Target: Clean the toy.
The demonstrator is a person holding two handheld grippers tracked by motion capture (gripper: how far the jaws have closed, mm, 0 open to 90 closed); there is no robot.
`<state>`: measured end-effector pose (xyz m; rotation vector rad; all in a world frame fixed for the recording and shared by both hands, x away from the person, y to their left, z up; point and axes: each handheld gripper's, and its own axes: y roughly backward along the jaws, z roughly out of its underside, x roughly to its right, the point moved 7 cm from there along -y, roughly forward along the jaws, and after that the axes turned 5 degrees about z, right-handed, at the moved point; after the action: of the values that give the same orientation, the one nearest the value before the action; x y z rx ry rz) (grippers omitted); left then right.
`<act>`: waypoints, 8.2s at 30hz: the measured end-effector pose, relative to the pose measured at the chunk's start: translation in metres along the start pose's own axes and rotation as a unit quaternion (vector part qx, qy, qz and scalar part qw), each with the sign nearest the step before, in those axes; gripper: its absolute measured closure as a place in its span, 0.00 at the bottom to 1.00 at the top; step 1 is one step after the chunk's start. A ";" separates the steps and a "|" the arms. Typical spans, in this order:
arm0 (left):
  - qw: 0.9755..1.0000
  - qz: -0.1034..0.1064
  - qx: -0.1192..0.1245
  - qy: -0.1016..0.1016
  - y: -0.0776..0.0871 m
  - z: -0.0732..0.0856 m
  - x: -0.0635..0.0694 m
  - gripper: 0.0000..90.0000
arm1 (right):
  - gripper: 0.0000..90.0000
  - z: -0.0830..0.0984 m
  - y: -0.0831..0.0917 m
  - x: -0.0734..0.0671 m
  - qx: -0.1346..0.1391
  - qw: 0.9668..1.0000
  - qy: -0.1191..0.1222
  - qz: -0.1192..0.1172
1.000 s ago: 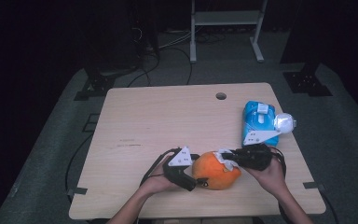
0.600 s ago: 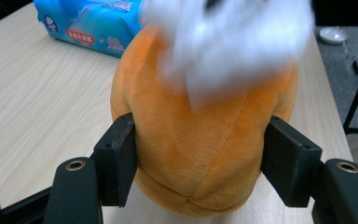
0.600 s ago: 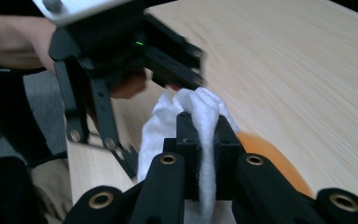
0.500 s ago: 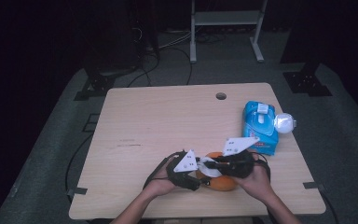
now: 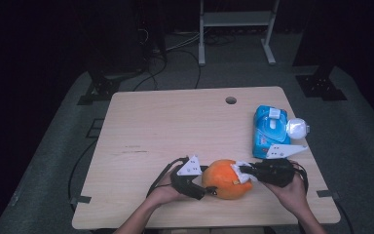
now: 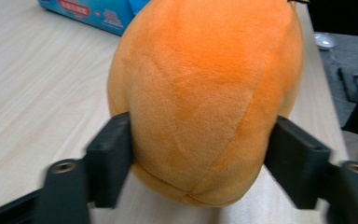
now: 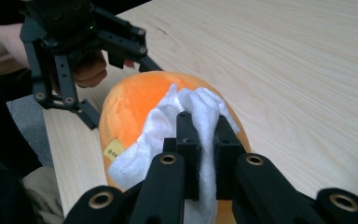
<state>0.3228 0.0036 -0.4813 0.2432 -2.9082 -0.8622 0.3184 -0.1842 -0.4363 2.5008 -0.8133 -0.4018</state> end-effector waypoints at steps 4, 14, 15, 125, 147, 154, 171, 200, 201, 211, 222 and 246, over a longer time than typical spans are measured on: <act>0.998 0.027 0.041 0.035 0.006 -0.011 0.000 0.12 | 0.93 -0.003 -0.007 -0.008 -0.002 1.000 0.013 -0.010; 0.997 0.019 0.045 0.055 0.007 -0.007 -0.007 0.34 | 0.93 -0.011 -0.016 -0.015 -0.003 0.999 0.042 0.006; 0.997 0.019 0.045 0.054 0.007 -0.007 -0.007 0.34 | 0.93 -0.011 -0.016 -0.015 -0.003 0.999 0.042 0.006; 0.996 -0.060 0.046 0.051 0.009 -0.011 -0.031 0.30 | 0.93 -0.022 -0.045 -0.013 0.025 0.996 0.077 0.036; 0.996 -0.042 0.042 0.069 0.004 -0.010 -0.031 0.27 | 0.93 -0.022 -0.039 -0.001 0.019 0.995 0.075 0.064; 0.998 -0.063 0.025 0.005 -0.001 -0.026 -0.015 0.31 | 0.93 -0.033 -0.049 -0.040 0.029 0.991 0.129 0.025; 0.997 -0.042 0.047 0.044 -0.003 -0.021 -0.024 0.31 | 0.93 -0.033 -0.036 -0.014 0.036 0.993 0.092 0.057; 0.999 -0.044 0.016 -0.016 -0.005 -0.015 -0.008 0.31 | 0.93 -0.033 -0.058 -0.053 0.020 0.990 0.133 0.047; 0.999 -0.044 0.016 -0.016 -0.005 -0.015 -0.008 0.31 | 0.93 -0.033 -0.058 -0.053 0.020 0.990 0.133 0.047; 1.000 -0.025 0.005 0.006 0.000 0.004 -0.019 0.33 | 0.93 -0.026 -0.043 -0.019 0.020 0.993 0.095 0.073; 0.999 -0.023 0.034 0.001 0.006 -0.009 -0.020 0.20 | 0.92 -0.024 -0.062 -0.037 0.021 0.994 0.108 0.030; 0.999 -0.025 0.041 0.025 0.013 -0.006 -0.031 0.37 | 0.92 -0.020 -0.051 -0.019 0.027 0.996 0.070 0.040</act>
<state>0.3527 0.0169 -0.4706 0.3410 -2.9061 -0.7341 0.3357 -0.1289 -0.4437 2.5030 -0.8759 -0.1758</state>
